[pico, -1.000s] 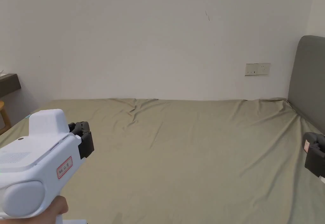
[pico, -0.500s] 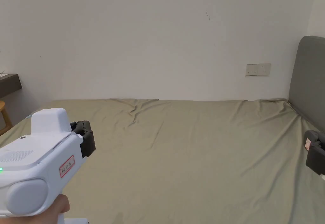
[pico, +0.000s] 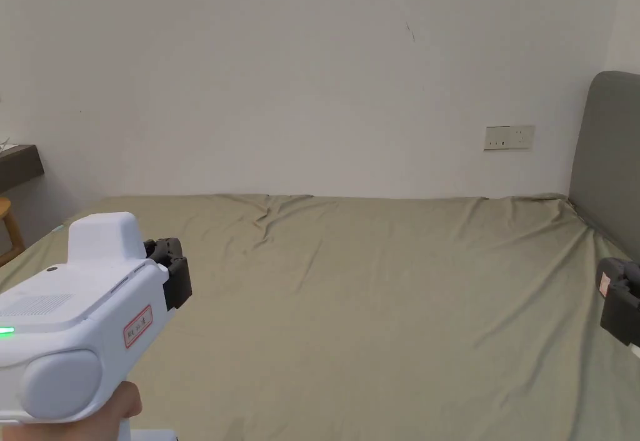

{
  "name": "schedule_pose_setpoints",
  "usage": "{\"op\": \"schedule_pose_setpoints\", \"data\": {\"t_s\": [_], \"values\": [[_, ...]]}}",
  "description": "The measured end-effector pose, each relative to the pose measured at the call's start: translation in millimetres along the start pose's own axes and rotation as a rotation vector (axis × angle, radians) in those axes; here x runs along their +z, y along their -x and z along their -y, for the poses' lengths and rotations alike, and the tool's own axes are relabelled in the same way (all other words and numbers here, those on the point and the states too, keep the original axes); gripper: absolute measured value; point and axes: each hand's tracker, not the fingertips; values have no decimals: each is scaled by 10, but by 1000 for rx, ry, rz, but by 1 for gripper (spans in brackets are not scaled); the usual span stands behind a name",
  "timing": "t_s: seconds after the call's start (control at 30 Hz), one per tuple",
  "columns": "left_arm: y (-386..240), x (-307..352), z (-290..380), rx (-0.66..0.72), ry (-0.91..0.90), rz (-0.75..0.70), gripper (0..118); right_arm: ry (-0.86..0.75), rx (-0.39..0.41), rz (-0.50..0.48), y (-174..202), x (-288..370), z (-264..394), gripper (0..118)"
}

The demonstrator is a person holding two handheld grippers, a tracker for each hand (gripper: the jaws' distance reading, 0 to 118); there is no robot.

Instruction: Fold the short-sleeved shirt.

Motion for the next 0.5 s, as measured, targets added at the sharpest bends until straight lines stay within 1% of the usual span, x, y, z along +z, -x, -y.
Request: {"op": "schedule_pose_setpoints", "data": {"t_s": [0.1,0.13,0.17,0.2,0.23,0.27,0.3,0.37,0.4,0.47,0.5], "values": [[7,-11,8,1,7,1,0,4,-9,-8,-16,-4,3,2],[9,-12,14,5,4,-3,5,3,-10,-5,-18,-5,6,4],[13,-12,17,9,3,-4,17,8,-8,-3,-19,-7,6,13],[19,-8,22,16,1,2,39,9,-7,2,-23,-7,7,34],[29,-16,21,27,12,6,57,15,-5,0,-28,-12,7,48],[33,-26,20,32,17,7,73,22,-5,-3,-31,-16,7,60],[33,-38,20,32,24,4,82,22,-6,-2,-32,-15,10,68],[27,-27,26,21,20,-6,85,15,-5,-3,-33,-9,21,74],[30,-24,28,24,18,-6,92,11,-2,3,-30,-9,23,85],[56,-38,37,50,21,9,118,12,-3,6,-34,-16,20,113],[66,-53,36,53,26,17,118,18,-6,6,-41,-26,26,118]]}}
